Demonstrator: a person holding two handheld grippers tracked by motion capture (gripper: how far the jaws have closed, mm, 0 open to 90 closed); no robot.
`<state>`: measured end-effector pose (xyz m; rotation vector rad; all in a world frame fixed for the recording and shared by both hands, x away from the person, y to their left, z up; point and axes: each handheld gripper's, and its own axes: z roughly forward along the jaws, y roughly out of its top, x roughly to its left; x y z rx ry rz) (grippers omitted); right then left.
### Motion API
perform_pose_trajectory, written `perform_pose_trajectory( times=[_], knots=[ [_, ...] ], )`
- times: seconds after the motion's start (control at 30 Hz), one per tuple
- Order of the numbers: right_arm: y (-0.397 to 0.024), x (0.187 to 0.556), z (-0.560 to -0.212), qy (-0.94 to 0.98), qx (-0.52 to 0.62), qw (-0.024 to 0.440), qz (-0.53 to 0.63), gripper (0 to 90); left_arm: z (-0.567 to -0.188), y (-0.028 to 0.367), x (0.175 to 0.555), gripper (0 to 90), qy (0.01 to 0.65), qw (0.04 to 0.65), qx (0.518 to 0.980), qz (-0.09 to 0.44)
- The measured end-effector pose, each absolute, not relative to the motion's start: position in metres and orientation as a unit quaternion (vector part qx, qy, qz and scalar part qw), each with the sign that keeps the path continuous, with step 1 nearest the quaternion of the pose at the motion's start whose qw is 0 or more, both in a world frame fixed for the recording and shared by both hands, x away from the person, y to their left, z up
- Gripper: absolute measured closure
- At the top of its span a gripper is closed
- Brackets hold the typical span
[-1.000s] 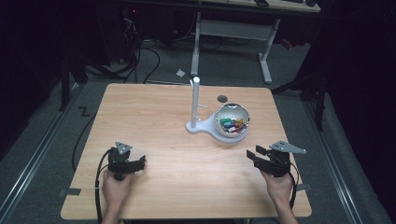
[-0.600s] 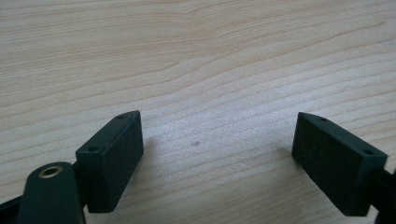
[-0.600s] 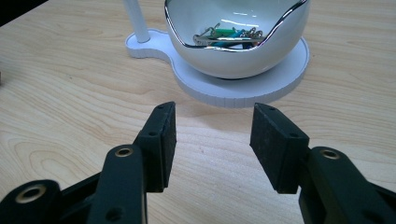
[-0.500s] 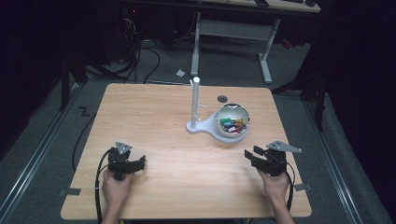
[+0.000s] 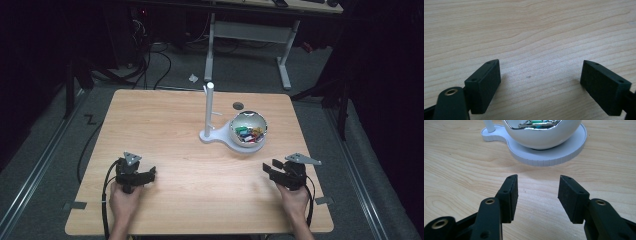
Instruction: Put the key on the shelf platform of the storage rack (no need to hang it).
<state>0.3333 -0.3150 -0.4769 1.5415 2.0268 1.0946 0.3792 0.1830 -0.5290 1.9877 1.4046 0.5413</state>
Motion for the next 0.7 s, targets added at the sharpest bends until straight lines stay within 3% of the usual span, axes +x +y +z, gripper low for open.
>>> perform_pose_trajectory(
  times=[0.7],
  knots=[
    [-0.319, 0.338, -0.494, 0.719, 0.563, 0.184, 0.363, 48.9, -0.529, 0.183, 0.379, 16.9, 0.534, 0.319, 0.756, 0.205]
  ],
)
